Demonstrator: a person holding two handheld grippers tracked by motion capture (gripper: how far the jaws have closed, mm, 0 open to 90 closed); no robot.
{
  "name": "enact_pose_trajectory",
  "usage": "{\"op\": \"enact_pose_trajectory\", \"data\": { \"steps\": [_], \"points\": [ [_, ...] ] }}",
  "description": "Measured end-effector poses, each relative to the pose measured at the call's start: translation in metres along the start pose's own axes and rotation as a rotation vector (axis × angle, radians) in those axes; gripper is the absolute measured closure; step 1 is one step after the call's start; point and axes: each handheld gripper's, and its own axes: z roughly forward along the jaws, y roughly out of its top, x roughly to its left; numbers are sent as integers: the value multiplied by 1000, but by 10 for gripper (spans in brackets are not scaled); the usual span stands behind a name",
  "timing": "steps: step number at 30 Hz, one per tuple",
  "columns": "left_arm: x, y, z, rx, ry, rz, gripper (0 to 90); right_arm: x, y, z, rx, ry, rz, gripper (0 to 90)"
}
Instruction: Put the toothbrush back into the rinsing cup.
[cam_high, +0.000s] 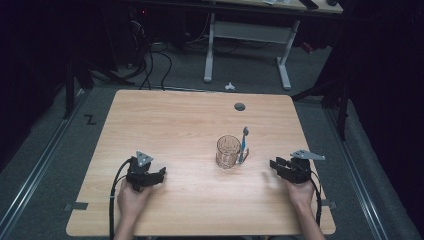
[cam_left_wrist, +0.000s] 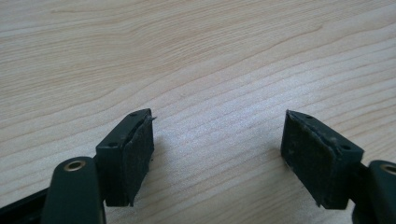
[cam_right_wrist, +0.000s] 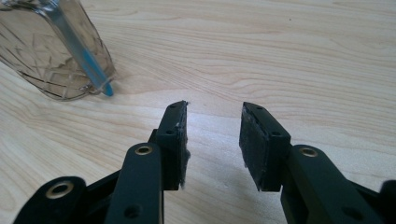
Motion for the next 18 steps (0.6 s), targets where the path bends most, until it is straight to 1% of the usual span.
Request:
{"op": "enact_pose_trajectory", "data": {
  "steps": [2,5,6,8,10,14,18],
  "points": [
    [0,0,0,0,0,0,261,-1,0,1,3,-4,5,610],
    [0,0,0,0,0,0,261,0,0,4,4,-9,-9,584],
    [0,0,0,0,0,0,261,1,-1,5,10,-18,-16,577],
    [0,0,0,0,0,0,261,2,-2,8,25,-31,-31,572],
    [0,0,0,0,0,0,261,3,-3,11,36,-40,-34,568],
    [0,0,0,0,0,0,261,6,-3,15,40,-44,-47,565],
    [0,0,0,0,0,0,261,8,-5,18,61,-56,-67,562]
  ]
}}
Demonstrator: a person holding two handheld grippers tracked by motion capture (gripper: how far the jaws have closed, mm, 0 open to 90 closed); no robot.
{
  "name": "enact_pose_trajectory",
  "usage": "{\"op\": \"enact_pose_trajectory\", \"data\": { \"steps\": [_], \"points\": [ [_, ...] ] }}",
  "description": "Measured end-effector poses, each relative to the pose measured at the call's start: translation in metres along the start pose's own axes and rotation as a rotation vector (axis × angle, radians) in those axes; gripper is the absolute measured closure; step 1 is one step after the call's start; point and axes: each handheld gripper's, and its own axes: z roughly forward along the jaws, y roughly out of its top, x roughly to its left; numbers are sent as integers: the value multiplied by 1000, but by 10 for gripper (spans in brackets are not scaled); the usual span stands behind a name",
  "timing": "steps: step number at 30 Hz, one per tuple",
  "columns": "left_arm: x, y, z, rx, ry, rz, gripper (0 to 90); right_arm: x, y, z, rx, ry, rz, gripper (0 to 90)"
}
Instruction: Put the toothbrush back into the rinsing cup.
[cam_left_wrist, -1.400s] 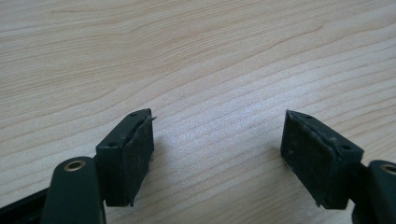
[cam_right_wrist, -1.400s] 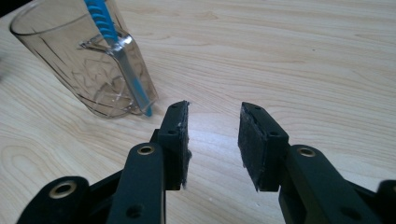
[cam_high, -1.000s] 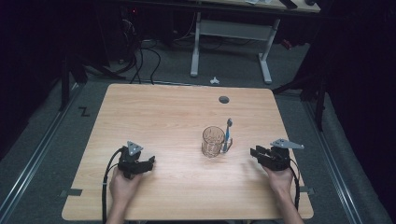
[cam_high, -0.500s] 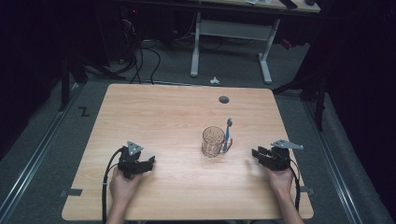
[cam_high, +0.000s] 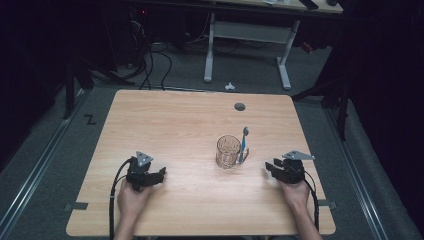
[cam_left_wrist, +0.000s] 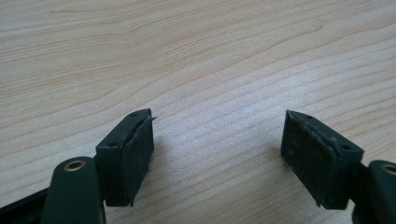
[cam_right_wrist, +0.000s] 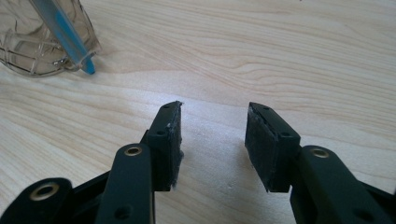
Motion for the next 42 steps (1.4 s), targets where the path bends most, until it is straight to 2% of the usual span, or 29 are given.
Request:
{"op": "enact_pose_trajectory", "data": {
  "steps": [5,9,16,20,24,29,33,42],
  "points": [
    [0,0,0,0,0,0,261,4,-1,3,9,0,-16,560],
    [0,0,0,0,0,0,261,10,-1,5,23,-15,-52,557],
    [0,0,0,0,0,0,261,14,-2,7,20,-5,-56,544],
    [0,0,0,1,0,0,261,15,-2,8,17,-5,-55,521],
    [0,0,0,1,0,-1,261,18,-2,8,23,-16,-81,472],
    [0,0,0,1,0,0,260,19,-3,8,28,-19,-74,406],
    [0,0,0,1,-1,0,260,24,-7,4,29,-54,-43,377],
    [0,0,0,0,-1,0,259,31,-13,-2,30,-70,-24,364]
  ]
}}
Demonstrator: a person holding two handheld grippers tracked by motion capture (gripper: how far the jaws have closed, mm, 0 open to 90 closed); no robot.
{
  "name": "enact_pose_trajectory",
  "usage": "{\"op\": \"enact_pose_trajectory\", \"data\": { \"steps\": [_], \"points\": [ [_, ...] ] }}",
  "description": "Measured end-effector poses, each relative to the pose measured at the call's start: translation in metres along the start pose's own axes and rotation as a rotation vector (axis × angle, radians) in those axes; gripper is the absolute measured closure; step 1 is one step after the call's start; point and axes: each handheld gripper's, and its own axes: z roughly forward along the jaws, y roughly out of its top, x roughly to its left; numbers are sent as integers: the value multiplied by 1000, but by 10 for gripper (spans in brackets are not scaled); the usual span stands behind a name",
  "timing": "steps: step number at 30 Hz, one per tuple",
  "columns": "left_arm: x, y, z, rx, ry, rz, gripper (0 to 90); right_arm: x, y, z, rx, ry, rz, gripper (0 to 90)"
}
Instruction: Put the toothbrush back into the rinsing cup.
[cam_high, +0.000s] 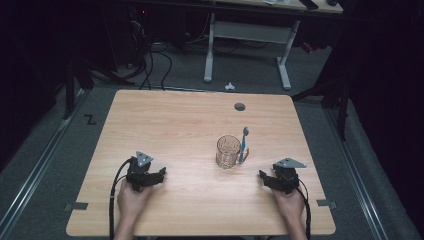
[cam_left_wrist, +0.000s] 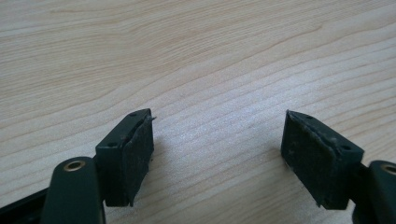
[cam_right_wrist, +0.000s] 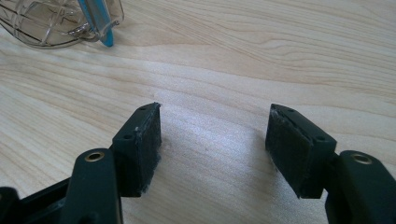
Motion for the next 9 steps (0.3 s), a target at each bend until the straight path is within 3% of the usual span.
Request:
{"op": "enact_pose_trajectory", "data": {
  "steps": [9],
  "points": [
    [0,0,0,0,-1,-2,259,0,0,0,0,0,-3,364]
  ]
}}
